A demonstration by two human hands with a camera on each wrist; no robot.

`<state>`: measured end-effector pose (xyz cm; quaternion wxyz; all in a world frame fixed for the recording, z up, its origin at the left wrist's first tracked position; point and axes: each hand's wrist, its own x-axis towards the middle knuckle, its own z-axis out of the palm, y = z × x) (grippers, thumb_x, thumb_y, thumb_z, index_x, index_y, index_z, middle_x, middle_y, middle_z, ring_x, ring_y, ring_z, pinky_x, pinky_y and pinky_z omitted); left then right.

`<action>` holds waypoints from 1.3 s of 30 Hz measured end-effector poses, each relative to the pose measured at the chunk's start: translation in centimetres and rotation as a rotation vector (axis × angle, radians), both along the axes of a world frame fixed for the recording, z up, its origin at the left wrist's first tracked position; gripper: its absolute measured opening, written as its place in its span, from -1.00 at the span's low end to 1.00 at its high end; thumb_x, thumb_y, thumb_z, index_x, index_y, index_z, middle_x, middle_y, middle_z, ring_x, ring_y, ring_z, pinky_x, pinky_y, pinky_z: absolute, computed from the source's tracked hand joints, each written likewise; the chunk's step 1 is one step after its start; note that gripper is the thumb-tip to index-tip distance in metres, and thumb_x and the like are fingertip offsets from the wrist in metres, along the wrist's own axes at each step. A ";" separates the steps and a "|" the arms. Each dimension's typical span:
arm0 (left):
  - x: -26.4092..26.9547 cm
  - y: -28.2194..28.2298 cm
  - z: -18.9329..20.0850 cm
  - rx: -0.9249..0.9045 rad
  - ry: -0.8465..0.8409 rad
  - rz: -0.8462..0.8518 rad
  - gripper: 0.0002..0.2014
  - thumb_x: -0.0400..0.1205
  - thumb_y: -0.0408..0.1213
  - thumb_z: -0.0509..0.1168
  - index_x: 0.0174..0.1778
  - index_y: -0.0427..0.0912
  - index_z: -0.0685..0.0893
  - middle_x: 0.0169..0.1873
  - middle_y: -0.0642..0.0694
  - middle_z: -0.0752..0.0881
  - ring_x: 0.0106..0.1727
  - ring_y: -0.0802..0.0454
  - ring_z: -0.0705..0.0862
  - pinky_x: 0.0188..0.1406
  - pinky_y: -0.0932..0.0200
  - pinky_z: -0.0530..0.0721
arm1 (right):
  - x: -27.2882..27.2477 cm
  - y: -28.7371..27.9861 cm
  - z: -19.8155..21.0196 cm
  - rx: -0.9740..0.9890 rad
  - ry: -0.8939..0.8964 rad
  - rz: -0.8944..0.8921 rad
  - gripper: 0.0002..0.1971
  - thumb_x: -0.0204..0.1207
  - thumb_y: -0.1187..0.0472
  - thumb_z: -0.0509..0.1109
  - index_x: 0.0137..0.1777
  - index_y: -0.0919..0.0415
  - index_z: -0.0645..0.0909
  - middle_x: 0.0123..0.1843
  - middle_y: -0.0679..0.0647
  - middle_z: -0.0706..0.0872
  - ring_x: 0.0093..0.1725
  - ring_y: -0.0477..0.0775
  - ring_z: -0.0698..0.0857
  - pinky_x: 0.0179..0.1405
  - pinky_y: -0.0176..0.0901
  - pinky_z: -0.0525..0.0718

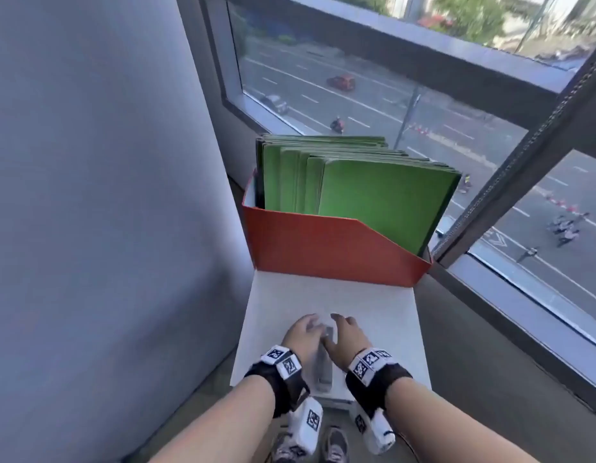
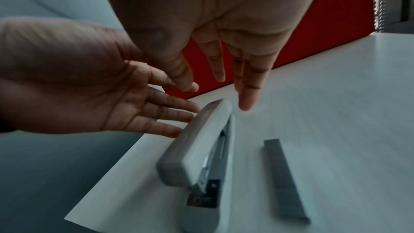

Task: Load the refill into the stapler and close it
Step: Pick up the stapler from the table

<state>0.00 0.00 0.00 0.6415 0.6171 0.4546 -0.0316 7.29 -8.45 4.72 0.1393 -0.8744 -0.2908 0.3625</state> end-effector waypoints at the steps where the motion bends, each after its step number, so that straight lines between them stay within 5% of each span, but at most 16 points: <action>1: 0.1 -0.1 -0.6 -0.018 0.002 0.016 -0.55 0.61 -0.16 0.19 0.43 -0.16 0.51 0.43 -0.15 0.56 0.39 -0.15 0.58 0.44 -0.12 0.52 | -0.1 0.3 -0.3 -0.026 0.008 -0.015 -0.44 0.60 0.13 0.18 0.58 0.24 0.22 0.52 0.31 0.36 0.43 0.32 0.53 0.42 0.08 0.51; 4: -0.1 -0.5 -4.1 -0.060 0.003 0.043 -0.49 0.50 0.00 0.15 0.31 -0.16 0.60 0.36 -0.20 0.65 0.35 -0.18 0.61 0.45 -0.18 0.51 | -1.0 1.2 -0.4 -0.127 0.056 -0.029 -0.51 0.65 0.28 0.07 0.57 0.37 0.17 0.52 0.39 0.34 0.46 0.35 0.44 0.44 0.15 0.46; 6: -0.4 -1.0 -5.9 -0.072 0.019 0.055 -0.41 0.40 0.06 0.12 0.27 -0.17 0.64 0.33 -0.21 0.67 0.34 -0.15 0.62 0.46 -0.14 0.49 | -1.5 1.6 -1.2 -0.171 0.051 -0.017 -0.46 0.61 0.30 0.14 0.57 0.33 0.11 0.45 0.40 0.43 0.38 0.37 0.56 0.34 0.15 0.55; 10: -0.7 -1.0 -2.2 -0.071 -0.006 0.004 -0.71 0.62 -0.23 0.11 0.16 -0.09 0.66 0.29 -0.19 0.69 0.31 -0.13 0.64 0.46 -0.09 0.51 | -1.4 2.2 -1.9 -0.196 0.031 -0.008 -0.50 0.57 0.32 0.16 0.50 0.31 0.16 0.26 0.36 0.67 0.21 0.34 0.71 0.07 0.09 0.66; 14: -0.9 -0.7 0.1 -0.120 -0.031 0.040 -0.64 0.67 -0.28 0.08 0.37 -0.11 0.54 0.25 -0.18 0.67 0.28 -0.16 0.62 0.40 -0.11 0.56 | -0.5 2.0 -0.1 -0.108 0.072 -0.027 -0.51 0.57 0.20 0.20 0.48 0.28 0.22 0.21 0.39 0.70 0.17 0.37 0.72 0.03 0.02 0.65; 21: 0.4 -0.9 4.2 -0.317 -0.236 0.130 -0.65 0.71 -0.07 -0.02 0.05 0.05 0.71 0.01 -0.14 0.77 -0.01 -0.11 0.70 0.03 -0.09 0.60 | 1.2 0.8 7.0 0.140 0.084 0.001 -0.33 0.49 0.17 0.33 0.57 0.11 0.16 0.21 0.30 0.71 0.04 0.26 0.71 -0.09 -0.10 0.58; 26: 2.0 -0.6 5.5 -0.353 -0.347 0.102 -0.63 0.74 -0.12 -0.03 0.29 -0.01 0.63 0.11 -0.15 0.78 0.09 -0.06 0.73 0.03 0.05 0.67 | 1.6 -0.3 8.8 0.190 0.031 -0.013 -0.25 0.45 0.17 0.35 0.61 0.09 0.10 0.17 0.26 0.73 0.06 0.26 0.74 0.04 0.06 0.72; 32: 2.7 -1.0 4.9 -0.351 -0.371 0.077 -0.63 0.74 -0.08 -0.04 0.30 0.01 0.61 -0.07 -0.12 0.77 -0.23 0.03 0.73 -0.43 0.24 0.64 | 2.2 0.2 8.5 0.103 -0.002 0.002 -0.23 0.46 0.18 0.32 0.63 0.12 0.03 0.14 0.35 0.72 0.02 0.34 0.74 -0.12 0.02 0.71; 36: 2.7 -1.0 4.3 -0.367 -0.379 0.115 -0.64 0.75 -0.15 -0.04 0.33 -0.03 0.59 -0.27 -0.07 0.72 -0.45 0.11 0.70 -0.58 0.30 0.59 | 2.3 1.3 8.1 0.033 -0.049 0.042 -0.31 0.46 0.16 0.31 0.56 0.23 0.15 0.13 0.34 0.72 0.03 0.35 0.74 -0.10 0.05 0.70; 39: 2.2 -0.5 4.0 -0.327 -0.329 0.118 -0.66 0.73 -0.20 0.01 0.33 -0.05 0.59 -0.26 -0.15 0.72 -0.41 -0.02 0.65 -0.51 0.22 0.56 | 3.0 2.0 8.9 -0.038 -0.005 0.063 -0.59 0.48 0.08 0.32 0.25 0.30 0.48 0.01 0.27 0.74 -0.01 0.29 0.76 -0.19 -0.01 0.64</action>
